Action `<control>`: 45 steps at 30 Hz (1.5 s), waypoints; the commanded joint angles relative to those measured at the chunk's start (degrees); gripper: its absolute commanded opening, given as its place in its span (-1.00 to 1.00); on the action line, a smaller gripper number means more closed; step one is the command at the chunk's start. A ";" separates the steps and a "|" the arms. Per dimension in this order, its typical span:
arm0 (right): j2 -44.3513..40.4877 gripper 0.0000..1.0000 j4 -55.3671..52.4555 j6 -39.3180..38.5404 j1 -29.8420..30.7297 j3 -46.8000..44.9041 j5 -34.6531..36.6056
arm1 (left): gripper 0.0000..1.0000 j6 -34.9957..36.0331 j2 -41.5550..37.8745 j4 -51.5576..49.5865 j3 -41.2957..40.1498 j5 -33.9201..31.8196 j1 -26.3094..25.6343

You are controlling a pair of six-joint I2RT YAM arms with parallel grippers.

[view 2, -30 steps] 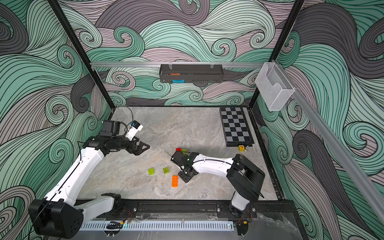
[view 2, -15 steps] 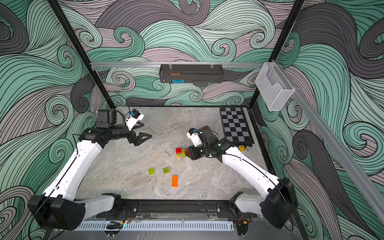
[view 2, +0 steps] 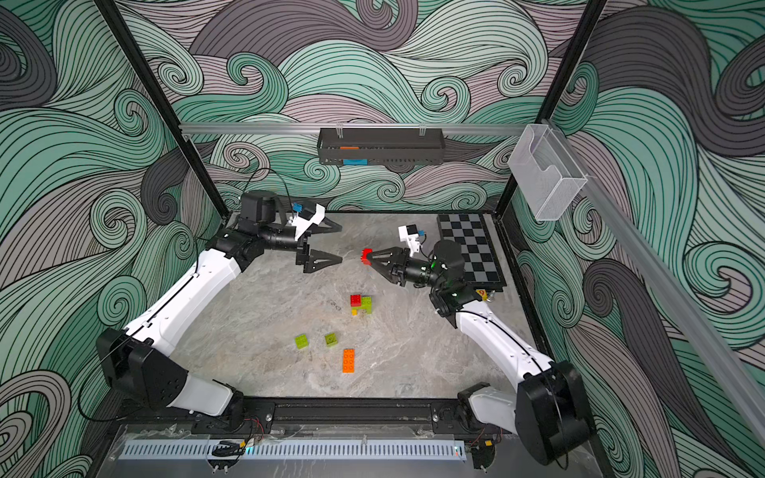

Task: Assemble a giraffe with lego
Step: Pick up the lego brick from the center of the board.

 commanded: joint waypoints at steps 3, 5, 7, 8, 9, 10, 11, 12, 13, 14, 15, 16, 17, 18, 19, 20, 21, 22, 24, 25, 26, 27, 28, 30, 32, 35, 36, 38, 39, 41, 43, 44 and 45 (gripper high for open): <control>3.76 -0.25 30.70 21.28 0.38 -2.51 1.17 | 0.96 2.35 1.05 -2.46 2.99 3.23 -2.10; 5.84 -0.25 36.24 24.96 0.80 -3.04 2.18 | 0.95 2.76 1.41 -2.60 3.48 2.91 -2.65; 8.13 -0.25 41.14 27.71 1.71 -2.78 2.52 | 0.94 2.78 2.20 -2.68 4.36 1.87 -3.04; 8.89 -0.25 42.58 28.58 2.22 -2.47 2.48 | 0.94 2.76 2.57 -2.68 4.78 1.57 -3.14; 9.80 -0.25 43.86 29.22 2.78 -2.16 2.43 | 0.94 2.68 2.89 -2.68 5.38 1.16 -3.14; 10.32 -0.25 44.43 29.50 3.25 -1.98 2.43 | 0.93 2.36 3.24 -2.68 5.96 0.57 -3.21; 10.63 -0.25 44.57 29.59 3.74 -1.95 2.43 | 0.92 2.08 3.44 -2.65 6.35 -0.05 -3.16; 10.86 -0.25 44.52 29.46 4.13 -1.90 2.43 | 0.89 2.01 3.67 -2.75 6.79 -0.61 -3.22; 11.03 -0.25 44.39 29.35 4.34 -1.95 2.56 | 0.88 2.41 3.80 -3.30 7.16 -0.76 -3.26; 11.09 -0.25 44.32 29.37 4.60 -1.95 2.63 | 0.87 2.73 3.93 -3.70 7.53 -0.76 -3.35; 11.23 -0.25 44.38 29.33 4.81 -1.73 2.61 | 0.84 2.76 4.08 -3.90 7.61 -0.76 -3.42; 11.41 -0.25 44.44 29.32 4.92 -1.48 2.46 | 0.81 3.04 4.11 -4.31 7.65 -0.72 -3.52; 11.46 -0.25 44.43 29.33 5.14 -1.22 2.37 | 0.80 3.50 4.14 -4.79 7.63 -0.67 -3.70; 11.60 -0.25 44.51 29.39 5.28 -0.92 2.32 | 0.77 4.15 4.15 -5.41 7.58 -0.59 -3.84; 11.66 -0.25 44.46 29.33 5.52 -0.68 2.18 | 0.73 4.99 4.15 -6.18 7.66 -0.44 -4.01; 11.66 -0.25 44.46 29.32 5.59 -0.50 2.14 | 0.69 5.56 4.24 -6.73 7.79 -0.33 -4.14; 11.73 -0.25 44.41 29.45 5.74 -0.37 2.08 | 0.62 5.83 4.24 -7.06 8.00 -0.16 -4.26; 11.86 -0.25 44.48 29.49 5.94 -0.37 2.16 | 0.50 5.92 4.41 -7.31 8.25 0.25 -4.32; 11.99 -0.25 44.75 29.64 6.15 -0.37 2.30 | 0.33 5.83 4.59 -7.60 8.67 1.09 -4.41; 12.06 -0.25 44.82 29.69 6.21 -0.37 2.26 | 0.31 5.83 4.59 -7.58 8.74 1.55 -4.50; 12.22 -0.25 44.93 29.79 6.31 -0.37 2.26 | 0.29 5.83 4.59 -7.67 8.77 1.89 -4.61; 12.27 -0.26 45.11 29.90 6.39 -0.30 2.21 | 0.29 5.86 4.51 -7.76 8.88 2.34 -4.65; 12.33 -0.26 45.22 29.94 6.42 -0.28 2.25 | 0.28 5.92 4.61 -8.01 9.14 2.69 -4.73; 12.46 -0.26 45.45 30.07 6.46 -0.19 2.31 | 0.28 6.22 4.60 -8.46 9.55 2.93 -4.73; 12.50 -0.26 45.67 30.18 6.45 -0.28 2.26 | 0.24 6.73 4.59 -9.21 10.07 3.10 -4.75; 12.71 -0.26 46.14 30.40 6.49 -0.62 2.31 | 0.19 7.04 4.68 -9.67 10.38 3.36 -4.73; 12.89 -0.26 46.36 30.54 6.49 -0.72 2.28 | 0.13 7.06 4.68 -9.72 10.55 3.52 -4.80; 13.07 -0.26 46.80 30.83 6.44 -0.81 2.30 | 0.01 7.06 4.68 -9.80 10.56 3.72 -4.77; 13.14 -0.26 47.01 30.93 6.48 -0.76 2.41 | -0.07 7.06 4.76 -9.80 10.64 3.67 -4.76; 13.27 -0.26 47.24 31.02 6.42 -0.76 2.28 | -0.21 6.99 4.85 -9.89 10.73 3.63 -4.79; 13.33 -0.26 47.21 30.99 6.52 -0.72 2.17 | -0.41 6.93 4.86 -9.90 10.80 3.67 -4.80; 13.42 -0.26 47.24 30.99 6.50 -0.72 2.10 | -0.53 6.89 4.86 -9.95 10.82 3.72 -4.79; 13.51 -0.24 47.36 30.99 6.48 -0.73 1.94 | -0.66 6.80 4.87 -10.02 10.82 3.72 -4.80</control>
